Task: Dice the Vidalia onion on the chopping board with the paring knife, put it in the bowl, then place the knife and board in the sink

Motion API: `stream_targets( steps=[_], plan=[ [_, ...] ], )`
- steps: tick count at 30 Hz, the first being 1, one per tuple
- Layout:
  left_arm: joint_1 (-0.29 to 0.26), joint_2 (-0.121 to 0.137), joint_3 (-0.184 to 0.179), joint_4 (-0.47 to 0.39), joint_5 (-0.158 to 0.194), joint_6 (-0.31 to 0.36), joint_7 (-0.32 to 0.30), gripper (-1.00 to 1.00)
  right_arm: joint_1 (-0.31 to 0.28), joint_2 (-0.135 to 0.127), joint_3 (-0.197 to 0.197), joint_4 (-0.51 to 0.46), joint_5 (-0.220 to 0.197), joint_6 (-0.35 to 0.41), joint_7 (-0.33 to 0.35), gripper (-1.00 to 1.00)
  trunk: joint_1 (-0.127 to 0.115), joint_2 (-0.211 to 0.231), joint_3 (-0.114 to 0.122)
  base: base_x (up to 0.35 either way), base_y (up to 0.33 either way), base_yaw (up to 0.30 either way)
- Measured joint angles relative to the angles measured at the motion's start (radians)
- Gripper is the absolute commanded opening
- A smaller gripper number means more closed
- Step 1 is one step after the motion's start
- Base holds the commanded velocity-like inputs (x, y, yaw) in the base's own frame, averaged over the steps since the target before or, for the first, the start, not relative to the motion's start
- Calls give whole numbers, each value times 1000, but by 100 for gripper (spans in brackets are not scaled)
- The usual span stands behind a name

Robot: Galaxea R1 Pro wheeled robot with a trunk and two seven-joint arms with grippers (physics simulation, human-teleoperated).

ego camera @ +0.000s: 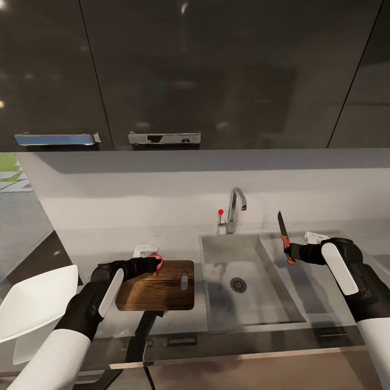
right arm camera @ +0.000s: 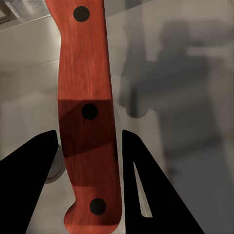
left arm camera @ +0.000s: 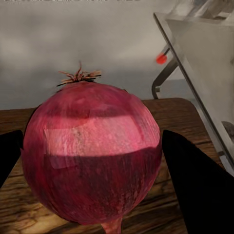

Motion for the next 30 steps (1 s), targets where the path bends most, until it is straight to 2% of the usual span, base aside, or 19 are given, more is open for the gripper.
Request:
stream_targets(
  steps=[17,30],
  plan=[
    [0,-1,0,61,-1,-1,-3,-100,0,0,0,0,0,0,0,-100,0,0,0,0,0,0],
    [0,0,0,68,-1,-2,-4,-100,0,0,0,0,1,0,0,-100,0,0,0,0,0,0]
  ],
)
